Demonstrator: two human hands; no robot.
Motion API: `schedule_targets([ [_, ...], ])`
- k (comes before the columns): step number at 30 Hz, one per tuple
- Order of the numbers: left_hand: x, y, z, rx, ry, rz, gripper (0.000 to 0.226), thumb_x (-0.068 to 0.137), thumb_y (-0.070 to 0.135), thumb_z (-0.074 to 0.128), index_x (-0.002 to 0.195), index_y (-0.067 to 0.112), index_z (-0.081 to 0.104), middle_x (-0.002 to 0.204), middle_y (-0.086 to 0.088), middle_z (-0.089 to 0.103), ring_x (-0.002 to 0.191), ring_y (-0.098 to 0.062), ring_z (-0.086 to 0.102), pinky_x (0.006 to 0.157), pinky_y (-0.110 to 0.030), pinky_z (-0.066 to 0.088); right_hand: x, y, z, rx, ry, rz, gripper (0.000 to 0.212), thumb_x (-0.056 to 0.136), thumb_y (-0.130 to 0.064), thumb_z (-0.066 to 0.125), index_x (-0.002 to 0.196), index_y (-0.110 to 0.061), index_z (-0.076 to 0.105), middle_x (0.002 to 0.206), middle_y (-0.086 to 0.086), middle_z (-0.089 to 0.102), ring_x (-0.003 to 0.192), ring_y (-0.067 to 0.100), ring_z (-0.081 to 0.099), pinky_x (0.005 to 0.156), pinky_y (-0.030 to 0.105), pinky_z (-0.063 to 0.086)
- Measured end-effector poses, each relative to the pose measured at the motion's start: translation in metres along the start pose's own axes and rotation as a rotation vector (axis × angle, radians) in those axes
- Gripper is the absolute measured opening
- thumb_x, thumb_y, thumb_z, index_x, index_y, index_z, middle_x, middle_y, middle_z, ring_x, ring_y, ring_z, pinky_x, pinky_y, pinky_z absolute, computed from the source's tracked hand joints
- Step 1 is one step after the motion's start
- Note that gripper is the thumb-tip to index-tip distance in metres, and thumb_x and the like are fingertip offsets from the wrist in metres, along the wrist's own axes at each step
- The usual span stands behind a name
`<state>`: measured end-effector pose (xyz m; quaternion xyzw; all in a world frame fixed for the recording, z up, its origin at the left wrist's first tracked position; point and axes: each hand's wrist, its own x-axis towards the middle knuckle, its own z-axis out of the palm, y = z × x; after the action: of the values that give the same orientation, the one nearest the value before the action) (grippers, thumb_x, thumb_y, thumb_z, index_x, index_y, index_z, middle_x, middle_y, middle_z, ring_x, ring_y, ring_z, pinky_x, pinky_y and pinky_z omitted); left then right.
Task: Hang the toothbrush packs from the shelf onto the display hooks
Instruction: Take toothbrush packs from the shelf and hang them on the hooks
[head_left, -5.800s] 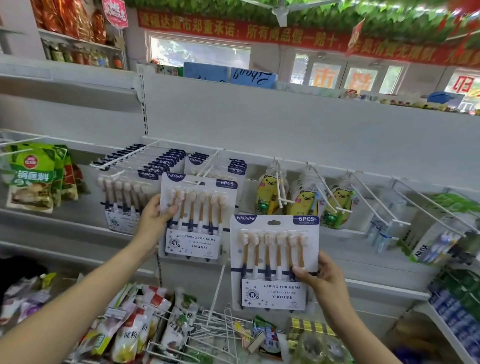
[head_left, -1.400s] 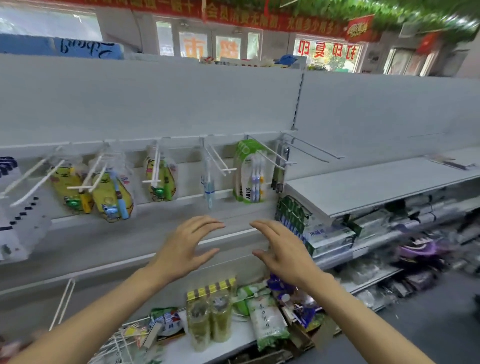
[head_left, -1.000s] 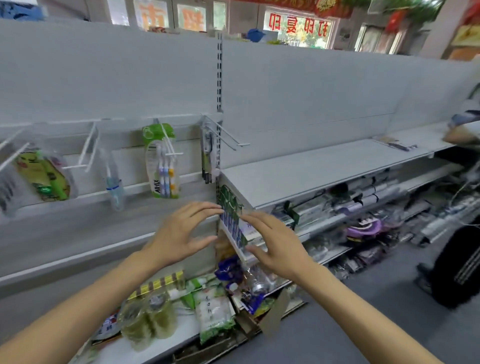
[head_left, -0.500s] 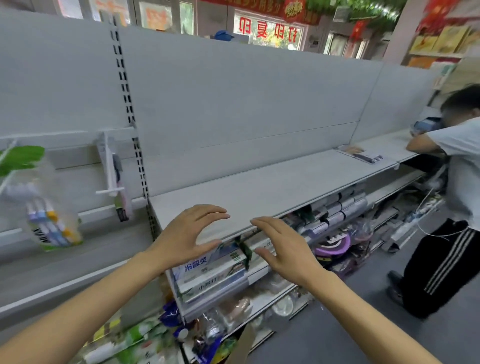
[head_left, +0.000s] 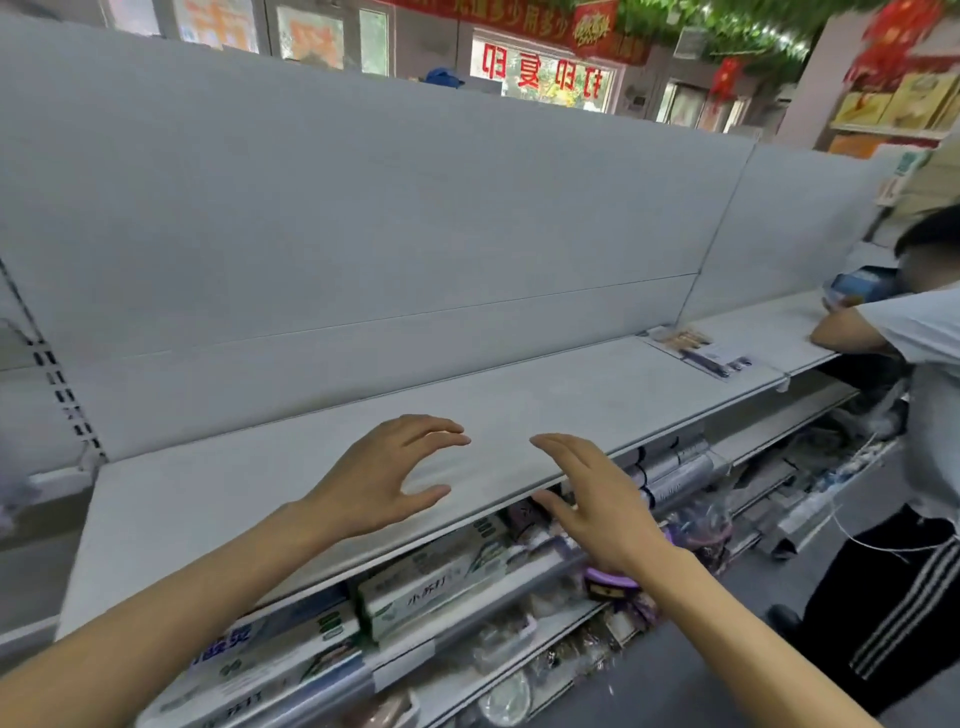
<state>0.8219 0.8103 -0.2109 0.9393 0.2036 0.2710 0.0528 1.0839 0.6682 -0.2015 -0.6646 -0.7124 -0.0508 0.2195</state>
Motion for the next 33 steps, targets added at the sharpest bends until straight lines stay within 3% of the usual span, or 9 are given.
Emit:
schedule_targets([
  [7, 0.097, 0.033, 0.082, 0.015, 0.006, -0.136, 0.049, 0.091, 0.049, 0.06, 0.138, 0.042, 0.046, 0.144, 0.021, 0.045, 0.133, -0.001, 0.041, 0.11, -0.027, 0.037, 0.031, 0.154, -0.015, 0.027, -0.064, -0.047, 0.056, 0.095, -0.039, 0.061, 0.145, -0.022, 0.045, 0.146, -0.007, 0.049, 0.135, 0.013, 0.043, 0.108, 0.031, 0.042],
  [18, 0.26, 0.063, 0.172, 0.037, -0.01, -0.169, 0.048, 0.093, 0.05, 0.057, 0.139, 0.041, 0.046, 0.144, 0.021, 0.045, 0.133, -0.001, 0.041, 0.109, -0.026, 0.036, 0.097, 0.353, -0.045, -0.044, -0.137, -0.014, 0.057, 0.098, -0.042, 0.055, 0.149, -0.022, 0.039, 0.151, -0.006, 0.043, 0.139, 0.012, 0.039, 0.107, 0.028, 0.04],
  [22, 0.319, 0.052, 0.204, 0.03, -0.006, -0.138, 0.046, 0.094, 0.05, 0.056, 0.138, 0.039, 0.046, 0.144, 0.02, 0.045, 0.134, -0.002, 0.041, 0.109, -0.027, 0.036, 0.133, 0.417, -0.035, -0.127, -0.153, 0.097, 0.06, 0.096, -0.039, 0.058, 0.149, -0.018, 0.039, 0.152, 0.002, 0.043, 0.14, 0.021, 0.039, 0.11, 0.035, 0.037],
  [28, 0.381, 0.039, 0.245, -0.01, -0.02, -0.146, 0.045, 0.095, 0.048, 0.055, 0.138, 0.039, 0.046, 0.144, 0.02, 0.045, 0.133, -0.002, 0.041, 0.108, -0.026, 0.038, 0.173, 0.499, -0.023, -0.197, -0.237, 0.459, 0.068, 0.095, -0.043, 0.056, 0.151, -0.011, 0.031, 0.156, 0.016, 0.033, 0.144, 0.038, 0.029, 0.117, 0.047, 0.028],
  [33, 0.402, 0.047, 0.269, -0.06, -0.047, -0.229, 0.045, 0.096, 0.045, 0.055, 0.139, 0.039, 0.045, 0.143, 0.022, 0.044, 0.129, -0.002, 0.043, 0.105, -0.026, 0.04, 0.171, 0.505, -0.023, -0.218, -0.19, 0.45, 0.045, 0.1, -0.038, 0.047, 0.139, -0.014, 0.047, 0.142, 0.008, 0.05, 0.129, 0.028, 0.049, 0.093, 0.039, 0.048],
])
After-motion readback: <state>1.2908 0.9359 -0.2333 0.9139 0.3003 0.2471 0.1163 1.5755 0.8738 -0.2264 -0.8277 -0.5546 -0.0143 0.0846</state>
